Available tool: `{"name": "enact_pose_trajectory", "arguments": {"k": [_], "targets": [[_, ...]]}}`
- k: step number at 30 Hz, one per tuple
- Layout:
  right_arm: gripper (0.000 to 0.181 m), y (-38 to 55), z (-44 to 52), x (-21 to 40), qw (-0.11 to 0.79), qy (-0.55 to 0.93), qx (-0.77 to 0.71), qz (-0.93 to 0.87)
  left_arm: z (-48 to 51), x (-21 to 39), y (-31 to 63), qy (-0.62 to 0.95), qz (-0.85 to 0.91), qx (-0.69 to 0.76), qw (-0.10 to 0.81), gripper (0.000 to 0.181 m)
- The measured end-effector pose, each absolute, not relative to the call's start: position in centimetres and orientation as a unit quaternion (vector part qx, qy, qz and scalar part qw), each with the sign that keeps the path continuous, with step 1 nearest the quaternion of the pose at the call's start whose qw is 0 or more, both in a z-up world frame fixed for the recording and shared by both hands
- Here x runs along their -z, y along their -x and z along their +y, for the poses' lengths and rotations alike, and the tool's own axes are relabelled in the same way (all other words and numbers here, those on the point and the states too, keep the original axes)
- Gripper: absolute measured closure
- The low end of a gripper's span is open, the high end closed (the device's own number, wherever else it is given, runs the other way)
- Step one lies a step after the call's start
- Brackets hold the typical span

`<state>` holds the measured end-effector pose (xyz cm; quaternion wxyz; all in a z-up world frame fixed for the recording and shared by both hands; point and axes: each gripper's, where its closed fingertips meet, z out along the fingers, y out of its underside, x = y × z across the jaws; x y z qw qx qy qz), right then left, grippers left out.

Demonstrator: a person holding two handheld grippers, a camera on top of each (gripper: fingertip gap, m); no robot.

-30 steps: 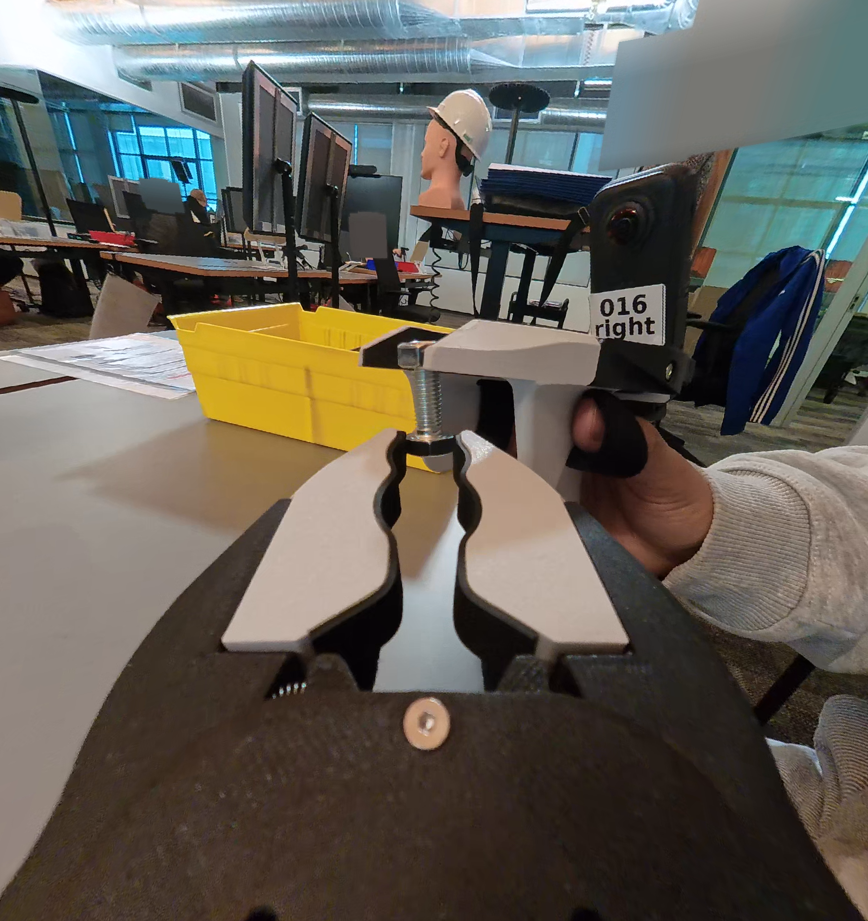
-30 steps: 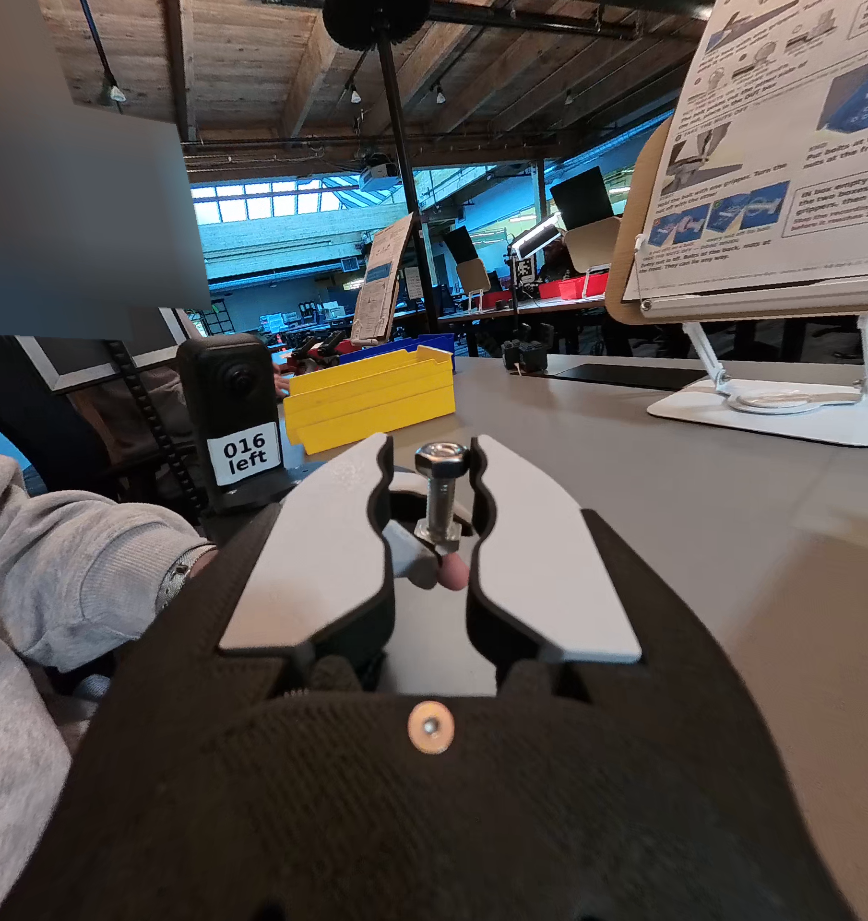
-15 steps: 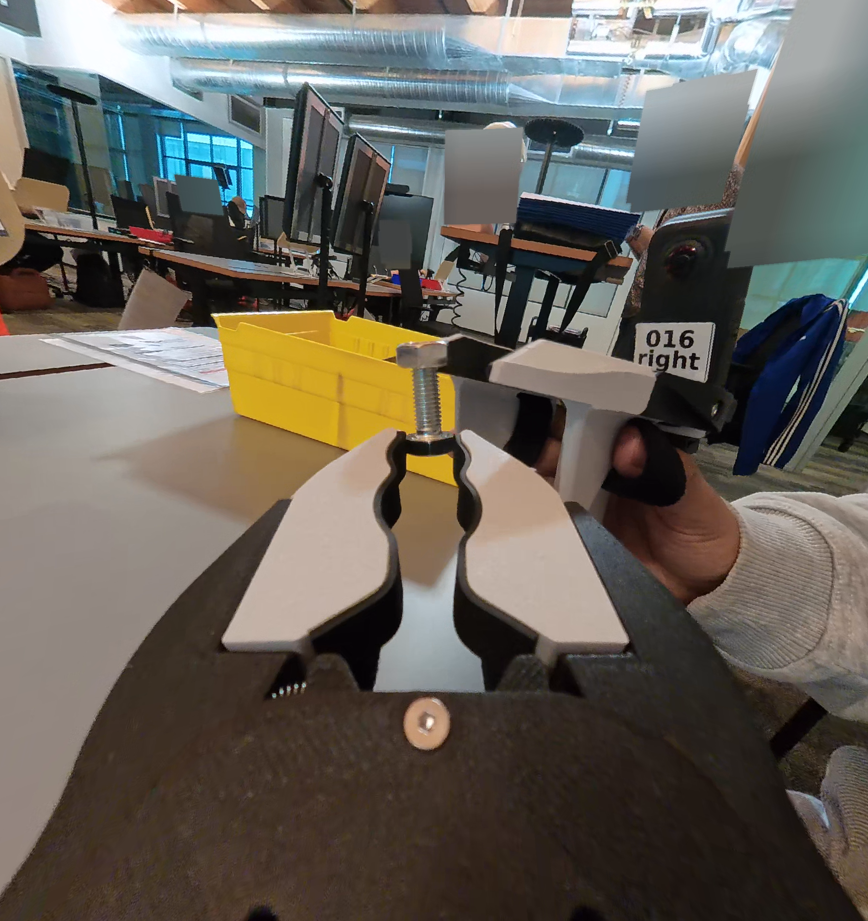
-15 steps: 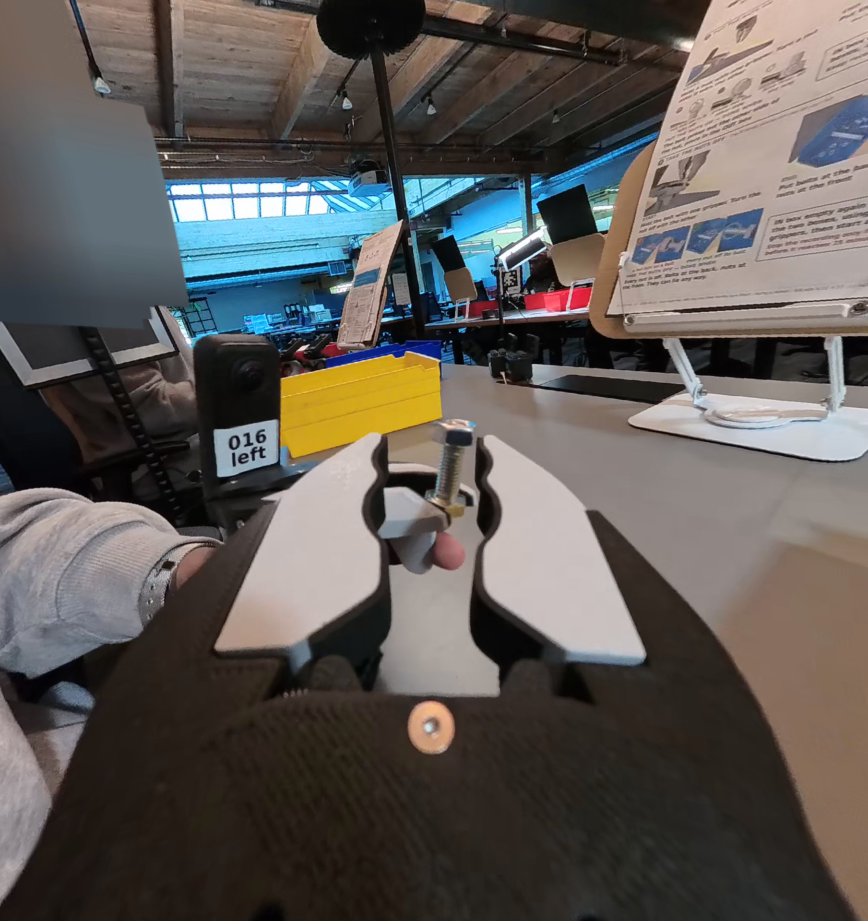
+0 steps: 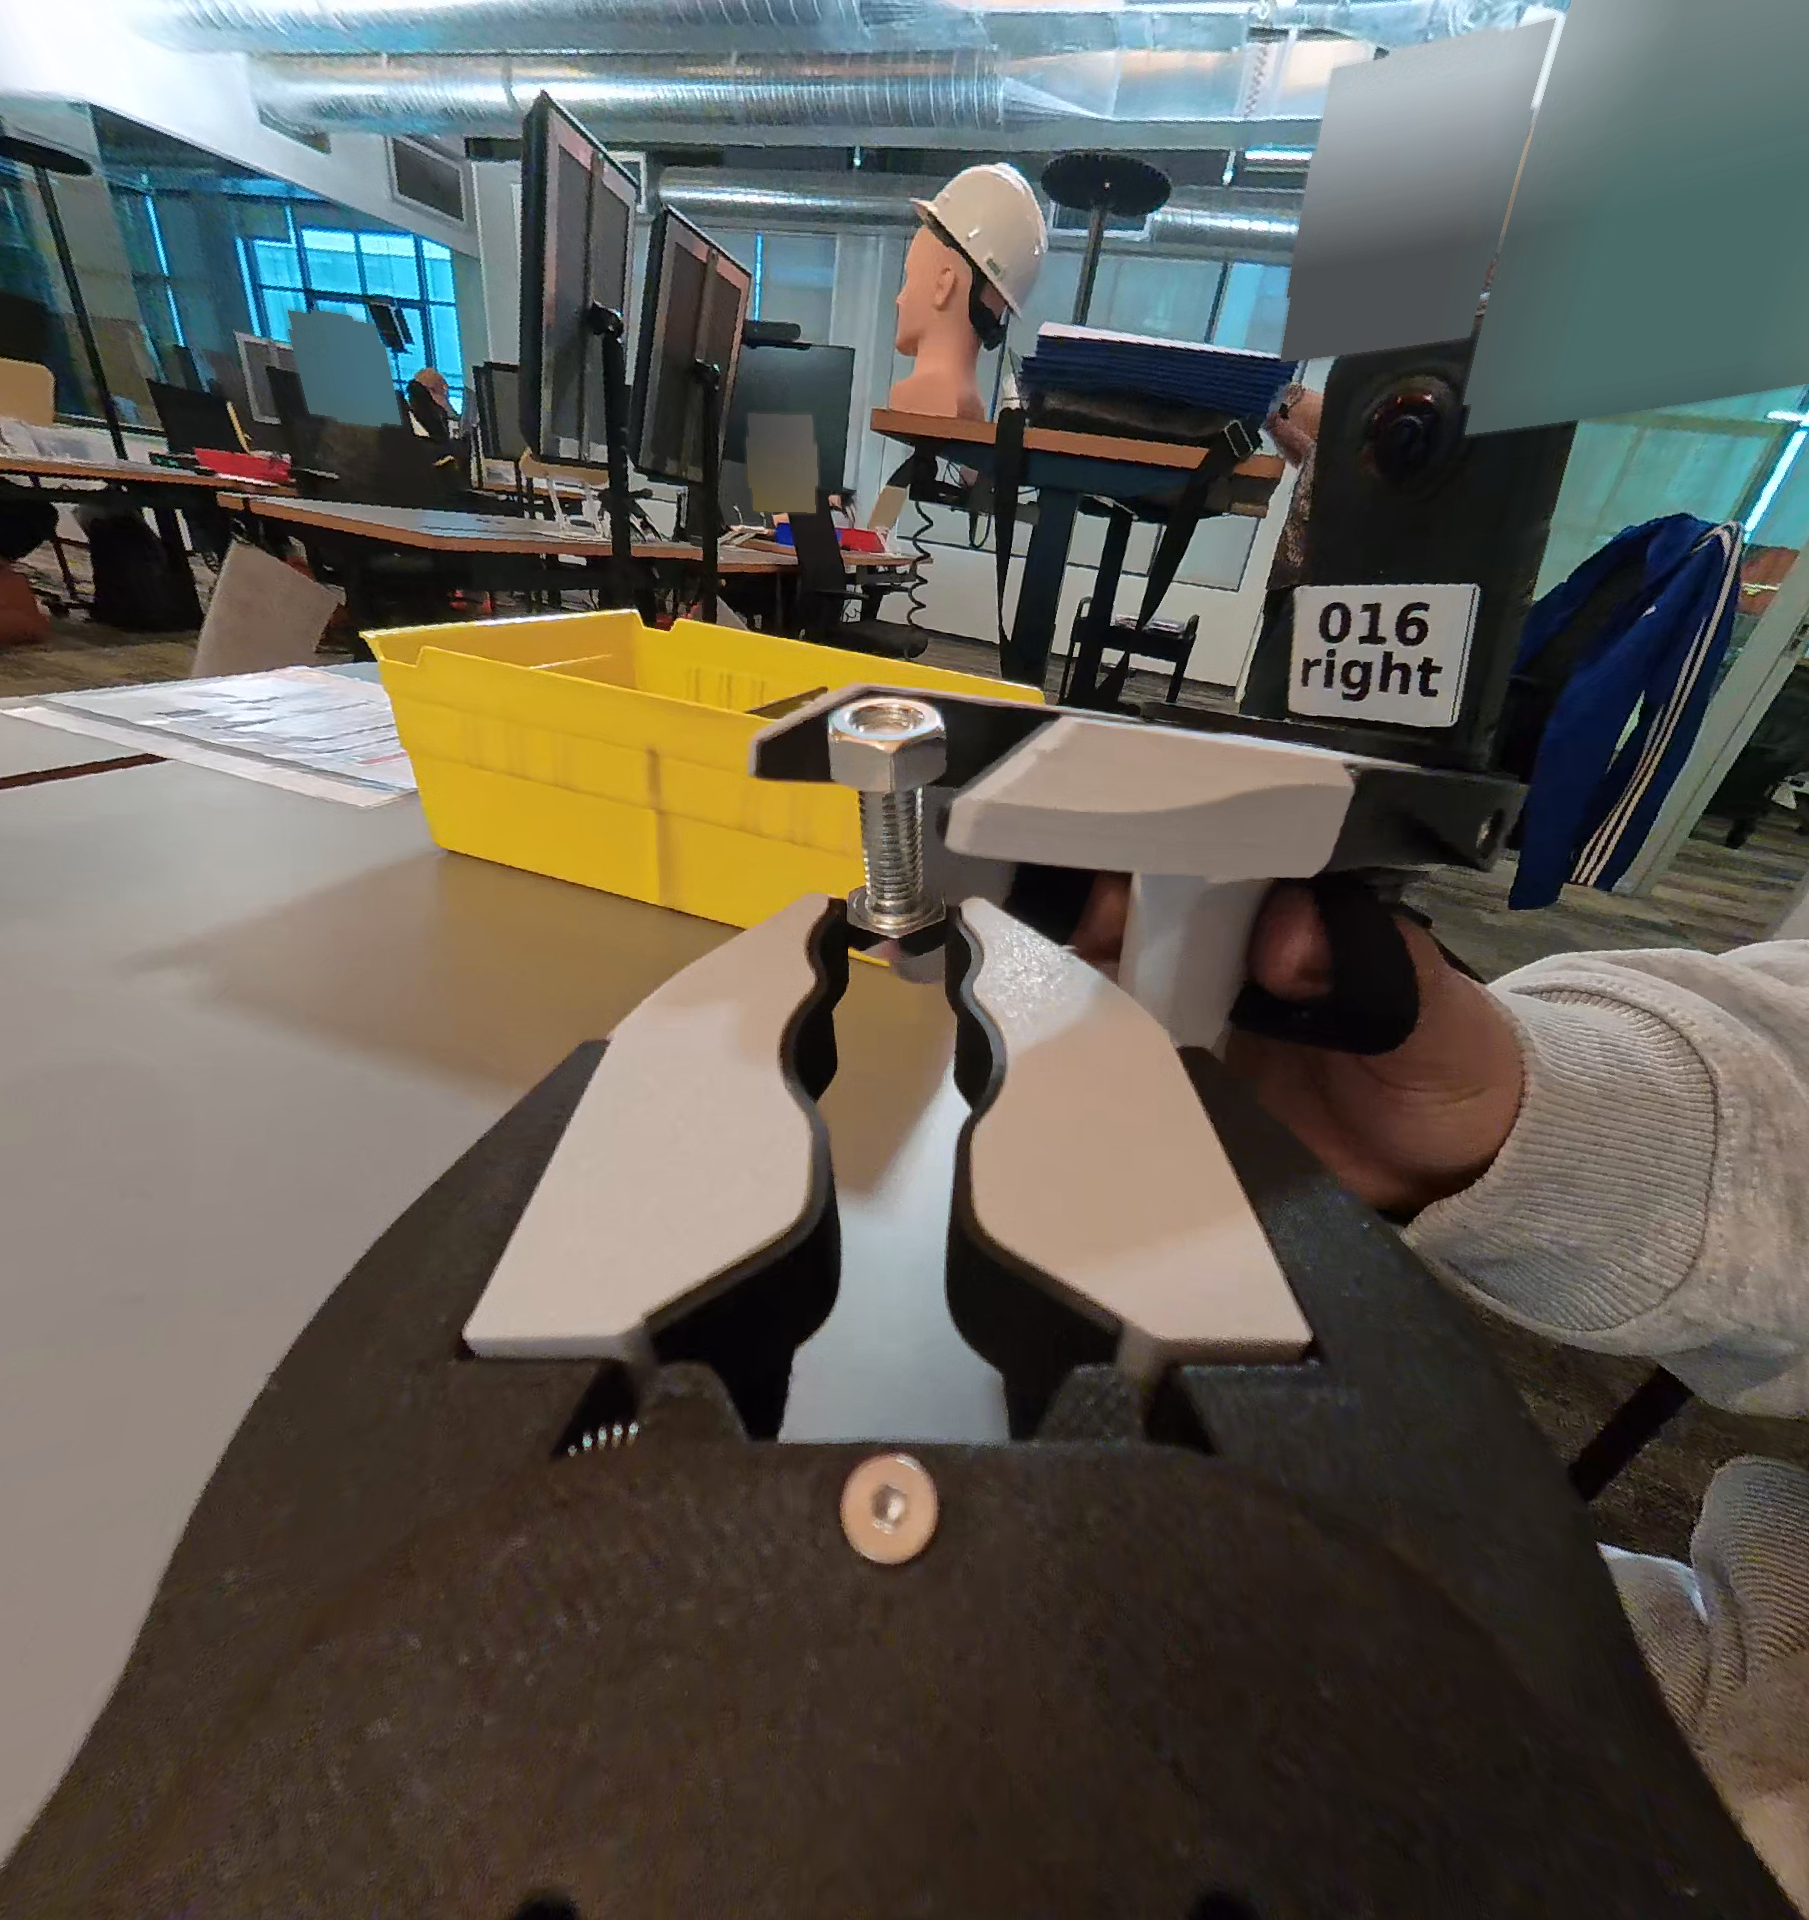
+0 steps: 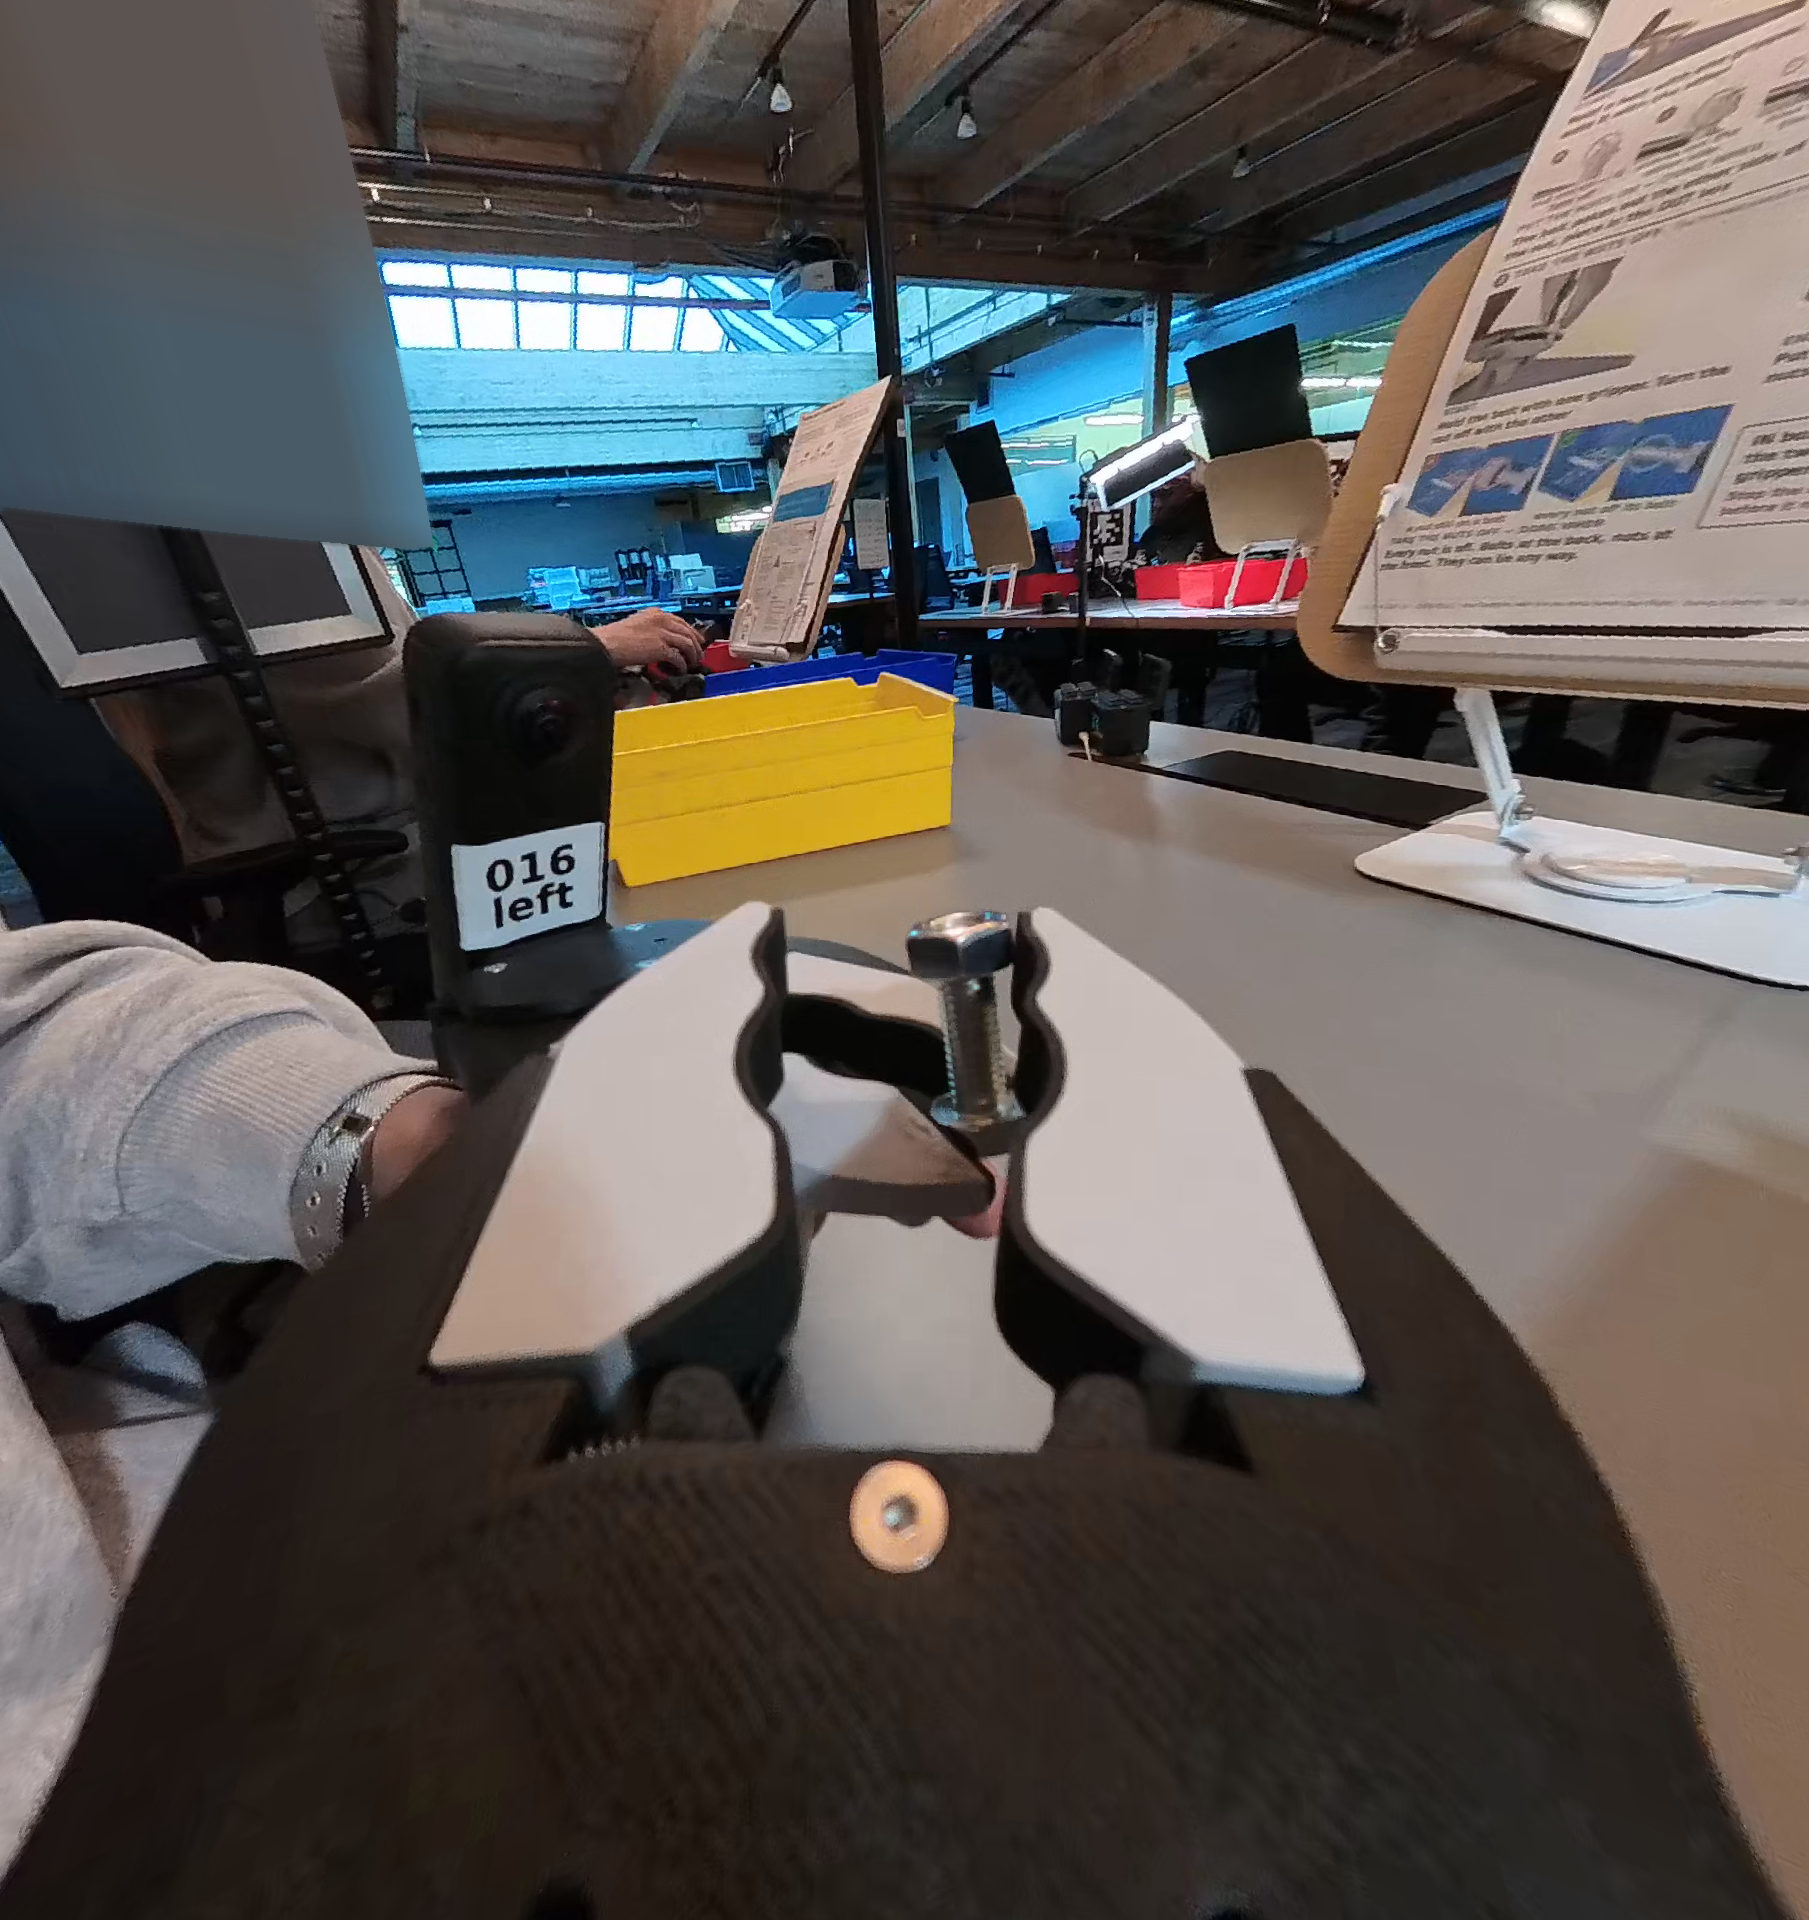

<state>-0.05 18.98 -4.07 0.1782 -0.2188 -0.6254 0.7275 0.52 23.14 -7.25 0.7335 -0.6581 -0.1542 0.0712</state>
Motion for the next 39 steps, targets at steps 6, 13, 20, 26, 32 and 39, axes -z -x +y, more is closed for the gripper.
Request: {"name": "enact_pose_trajectory", "arguments": {"k": [6,13,20,26,32,39], "targets": [[0.146,0.6,20.1,3.8,0.196,0.235,-0.728,-0.613,23.1,7.3,-0.5,0.658,-0.155,-0.071,0.733,0.163],[0.162,0.9,20.7,3.9,0.212,0.239,-0.718,-0.618,23.0,7.2,-0.3,0.657,-0.158,-0.072,0.734,0.163],[0.163,1.0,21.0,3.7,0.217,0.24,-0.719,-0.615,23.0,7.1,-0.3,0.655,-0.157,-0.072,0.735,0.163],[0.163,0.8,21.1,3.7,0.2,0.235,-0.728,-0.613,23.0,6.9,-0.9,0.656,-0.152,-0.036,0.739,0.163],[0.163,0.9,21.6,3.4,0.172,0.245,-0.744,-0.598,22.8,6.7,-0.8,0.651,-0.153,-0.037,0.743,0.163],[0.156,1.1,21.8,3.3,0.157,0.251,-0.755,-0.586,22.6,6.2,-0.6,0.639,-0.153,-0.052,0.752,0.163]]}}
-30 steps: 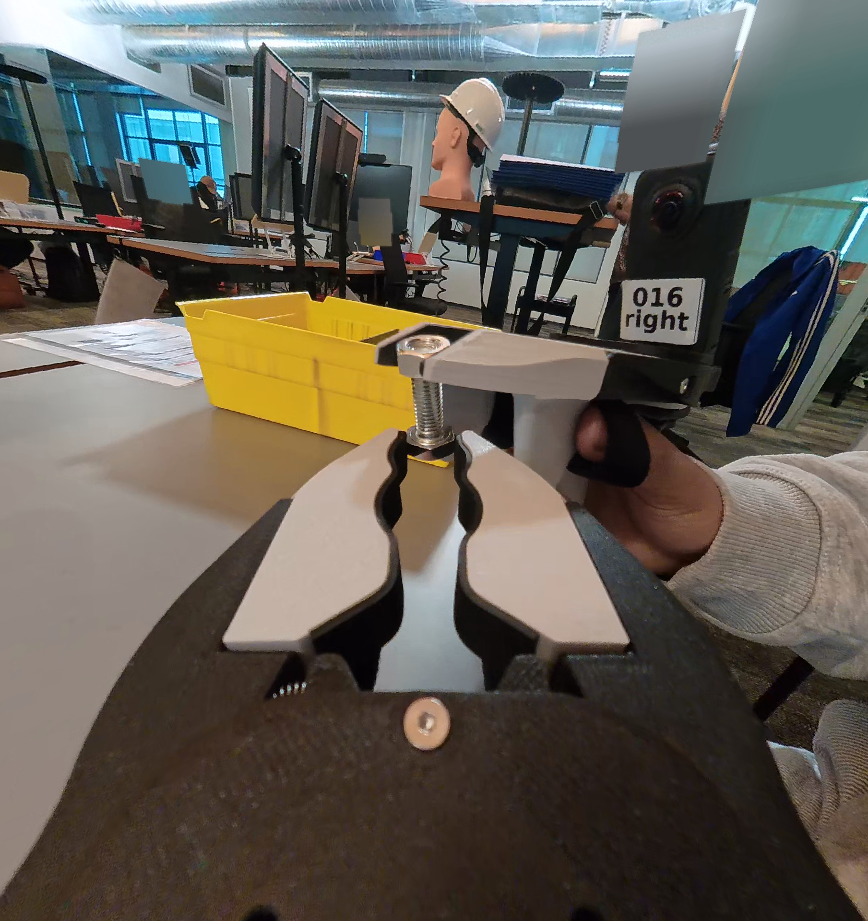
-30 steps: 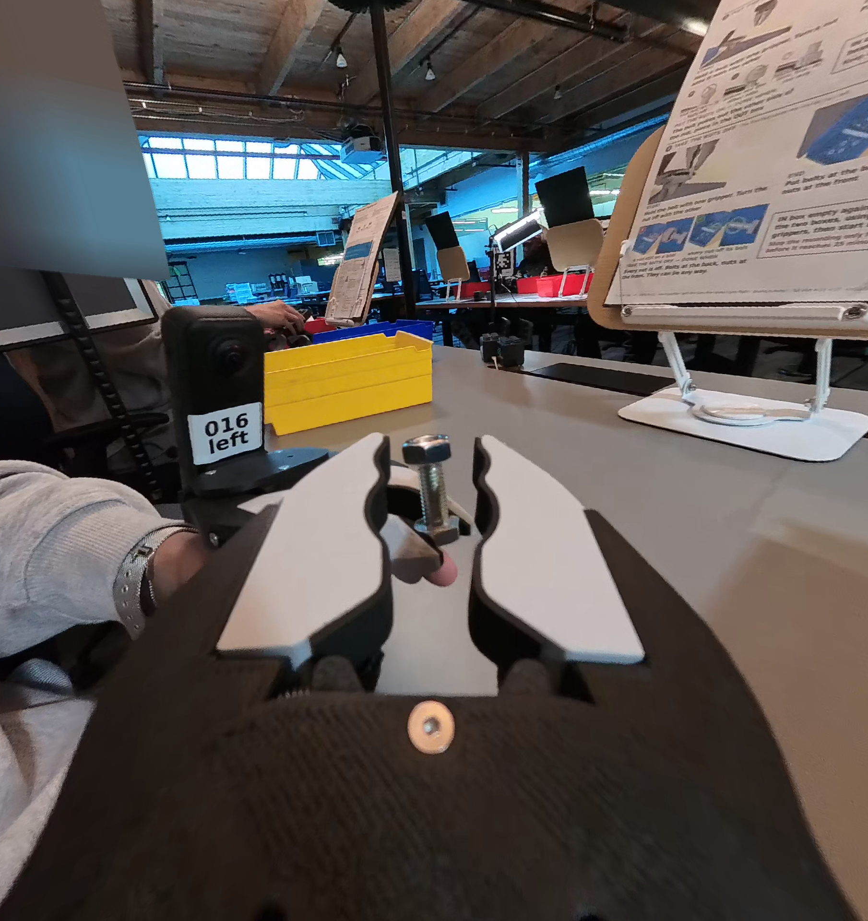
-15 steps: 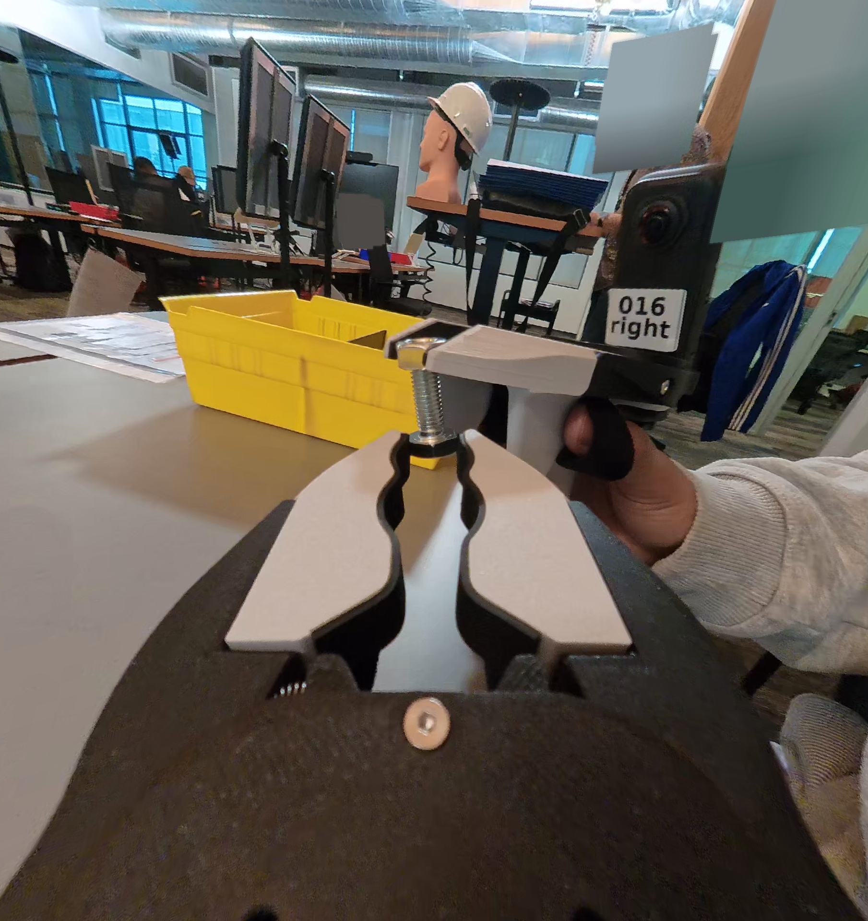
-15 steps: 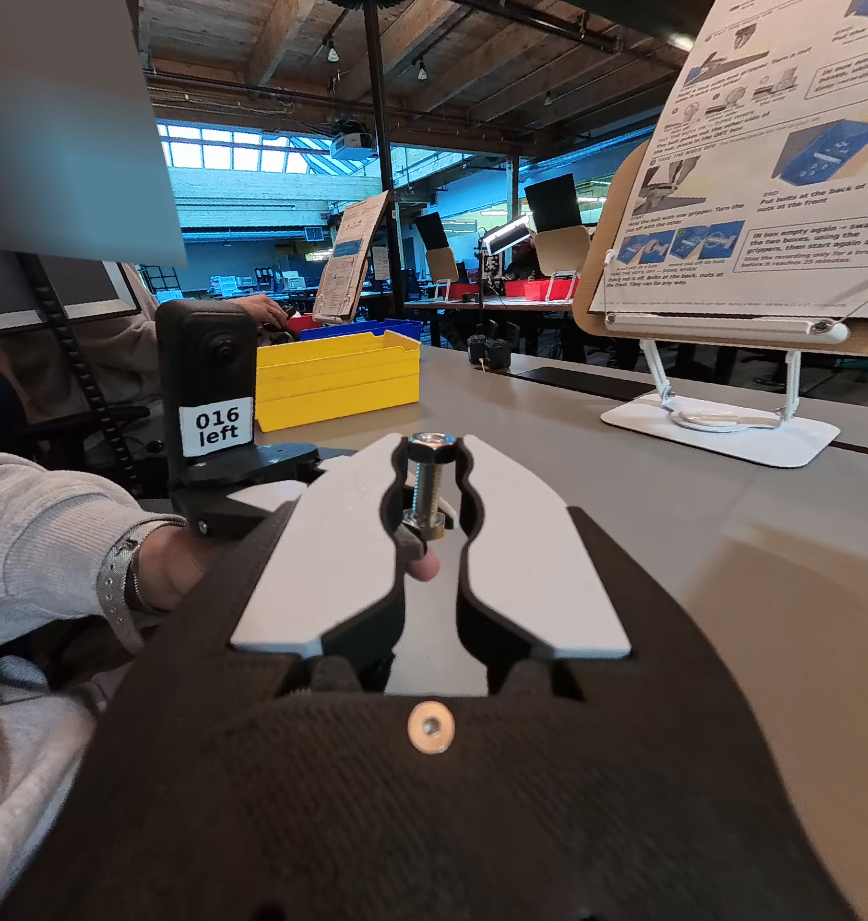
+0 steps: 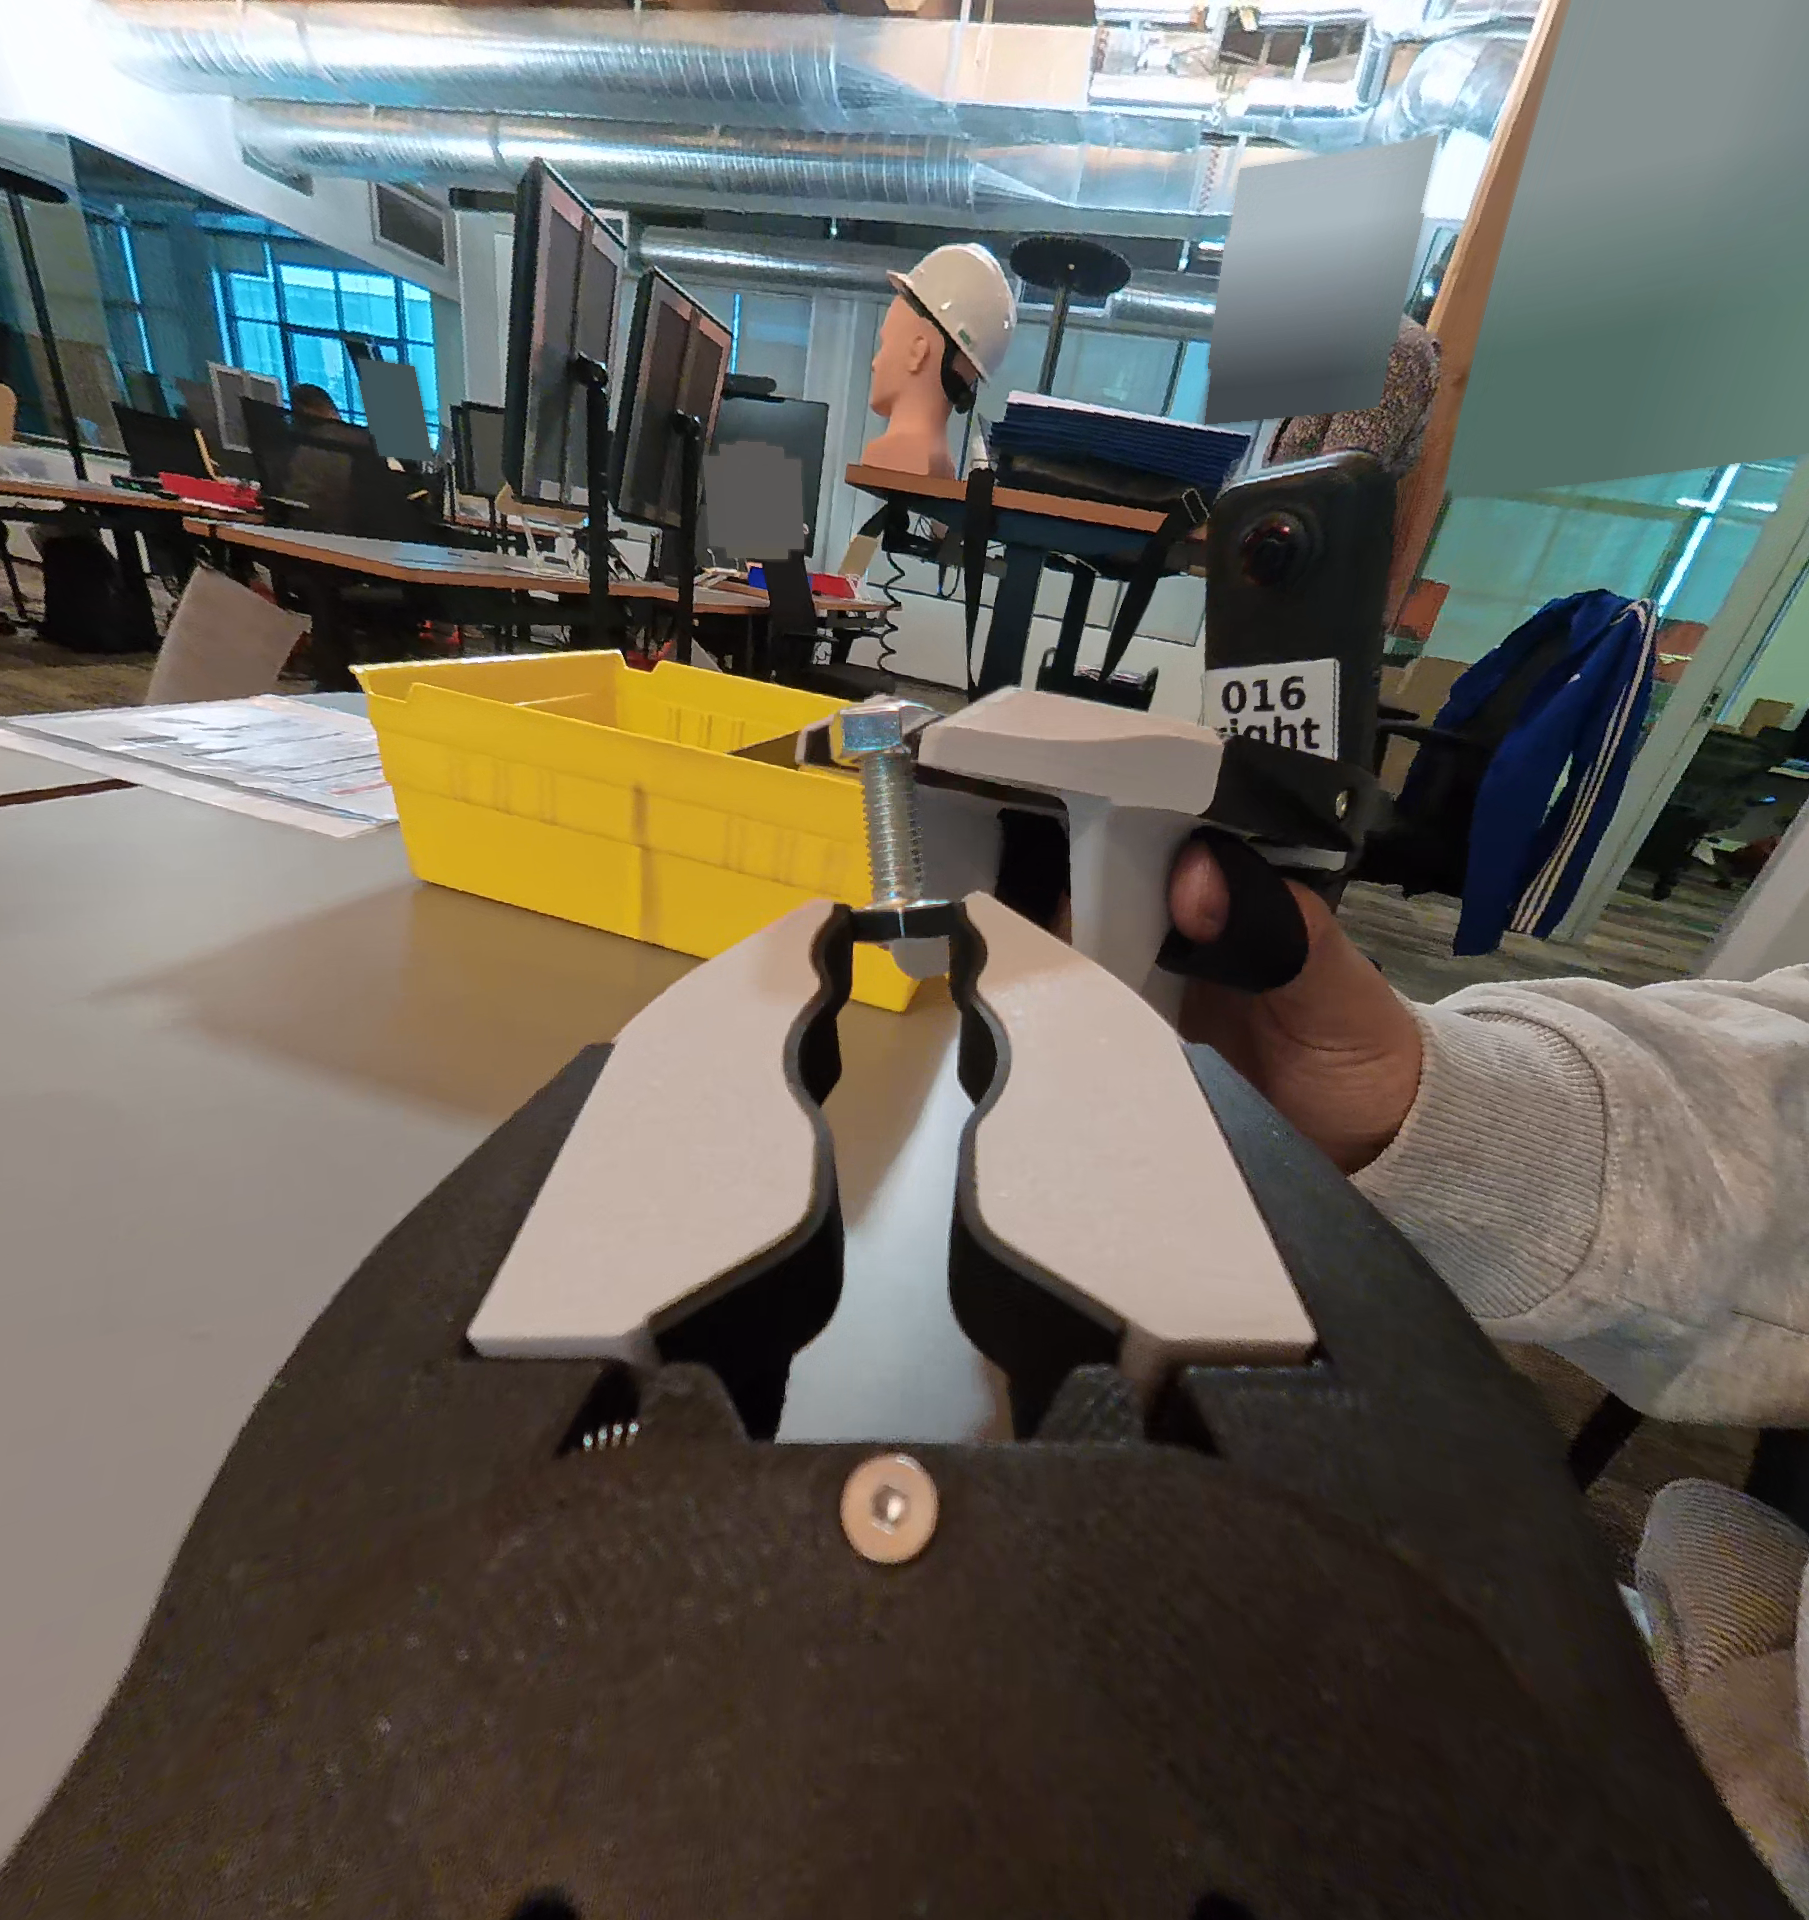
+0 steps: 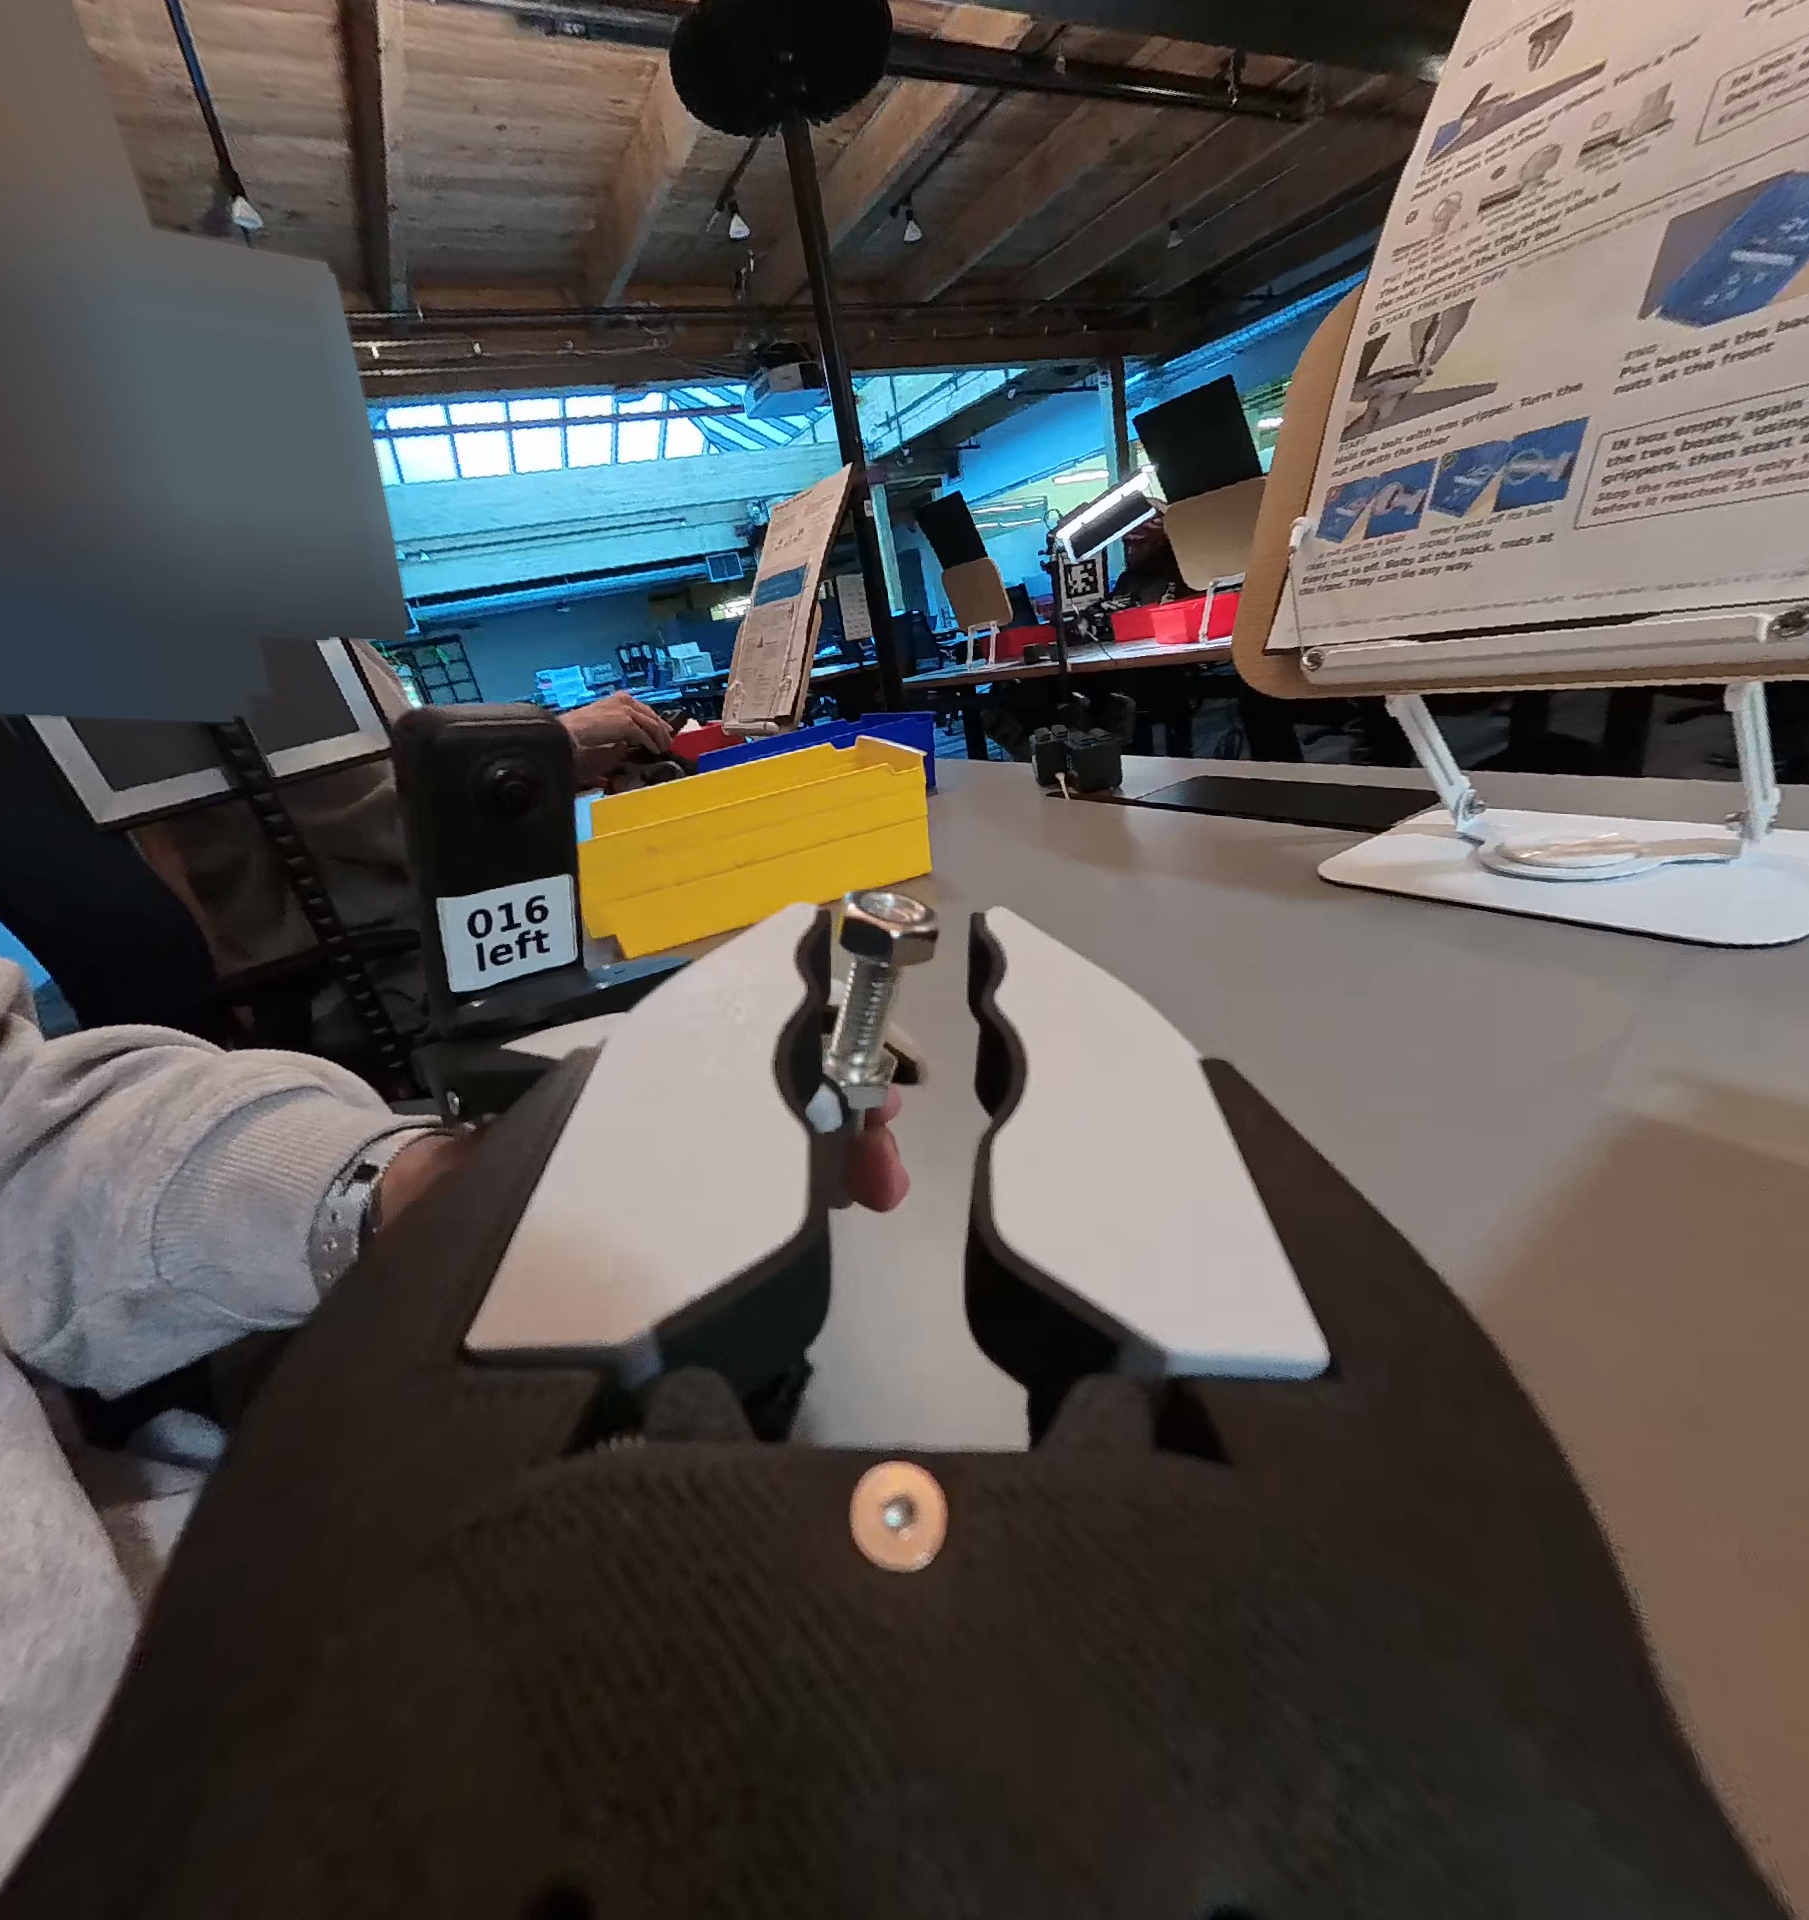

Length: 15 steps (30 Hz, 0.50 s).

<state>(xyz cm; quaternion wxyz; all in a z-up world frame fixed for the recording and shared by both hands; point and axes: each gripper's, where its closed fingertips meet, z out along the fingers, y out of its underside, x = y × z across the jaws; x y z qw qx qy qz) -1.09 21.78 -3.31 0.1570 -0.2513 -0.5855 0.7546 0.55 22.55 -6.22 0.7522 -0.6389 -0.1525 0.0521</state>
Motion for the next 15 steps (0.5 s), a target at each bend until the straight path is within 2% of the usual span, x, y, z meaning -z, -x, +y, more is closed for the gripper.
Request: {"name": "enact_pose_trajectory", "arguments": {"k": [7,15], "targets": [[0.154,1.09,21.83,3.22,0.141,0.261,-0.761,-0.578,22.51,6.21,-0.46,0.638,-0.152,-0.059,0.753,0.163],[0.164,1.0,21.62,3.38,0.14,0.26,-0.755,-0.585,22.66,6.58,-0.41,0.645,-0.154,-0.059,0.746,0.163]]}}
